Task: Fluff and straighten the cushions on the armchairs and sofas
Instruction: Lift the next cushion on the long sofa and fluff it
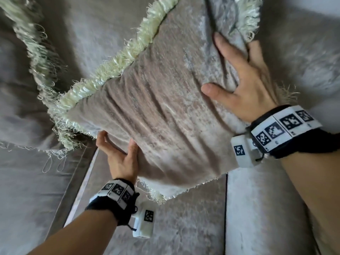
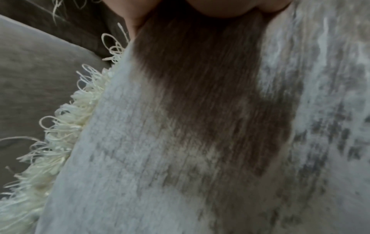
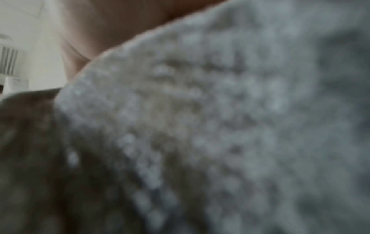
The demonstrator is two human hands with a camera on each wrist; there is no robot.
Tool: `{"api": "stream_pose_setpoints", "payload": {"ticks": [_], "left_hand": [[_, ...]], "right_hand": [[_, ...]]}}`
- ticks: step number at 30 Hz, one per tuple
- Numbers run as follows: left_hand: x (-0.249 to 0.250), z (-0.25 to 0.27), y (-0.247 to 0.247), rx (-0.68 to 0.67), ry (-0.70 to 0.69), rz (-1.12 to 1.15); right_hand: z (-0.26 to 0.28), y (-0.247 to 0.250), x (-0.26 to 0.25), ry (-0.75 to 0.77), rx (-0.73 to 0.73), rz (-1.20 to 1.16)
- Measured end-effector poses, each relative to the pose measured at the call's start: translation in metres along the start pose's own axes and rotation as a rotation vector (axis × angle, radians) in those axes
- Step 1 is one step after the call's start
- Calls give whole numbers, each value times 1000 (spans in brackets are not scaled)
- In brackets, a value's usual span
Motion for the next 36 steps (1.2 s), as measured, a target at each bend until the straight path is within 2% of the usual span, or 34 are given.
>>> {"api": "stream_pose_setpoints", "payload": {"ticks": [6, 10, 12, 15, 17, 19, 21, 25, 28, 31, 36], "left_hand": [[-25, -4, -10, -23, 33, -62], [-15, -11, 8, -3, 69, -126], [-2, -17, 21, 43, 114, -190], [22, -36, 41, 86, 53, -254], [42, -49, 53, 57, -17, -317], [71, -62, 63, -31, -121, -409], [102, -74, 72, -185, -196, -496], [153, -95, 98, -643, -158, -694], [189, -103, 137, -903, -122, -872], [229, -111, 182, -958, -149, -959], [277, -130, 266, -914, -144, -1055]], "right_hand": [[8, -17, 17, 5, 51, -53], [14, -8, 11, 10, 104, -75], [19, 2, 1, 31, 190, -98], [30, 16, -14, 53, 354, -78], [39, 22, -24, 62, 373, -30], [46, 21, -39, 72, 281, -54], [48, 17, -63, 68, 98, -43], [43, 6, -120, 5, -403, 288], [44, 6, -173, 99, -614, 449], [45, 5, -227, 189, -700, 472], [49, -2, -321, 218, -783, 424]]}}
Point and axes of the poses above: each hand's wrist, its own z-axis away from the middle knuckle, its own y-axis out of the back of the hand, x = y × z, the point moved 6 cm from there along -z, towards the middle knuckle, and after that the axes turned 14 degrees about -y, right-handed, at the moved point
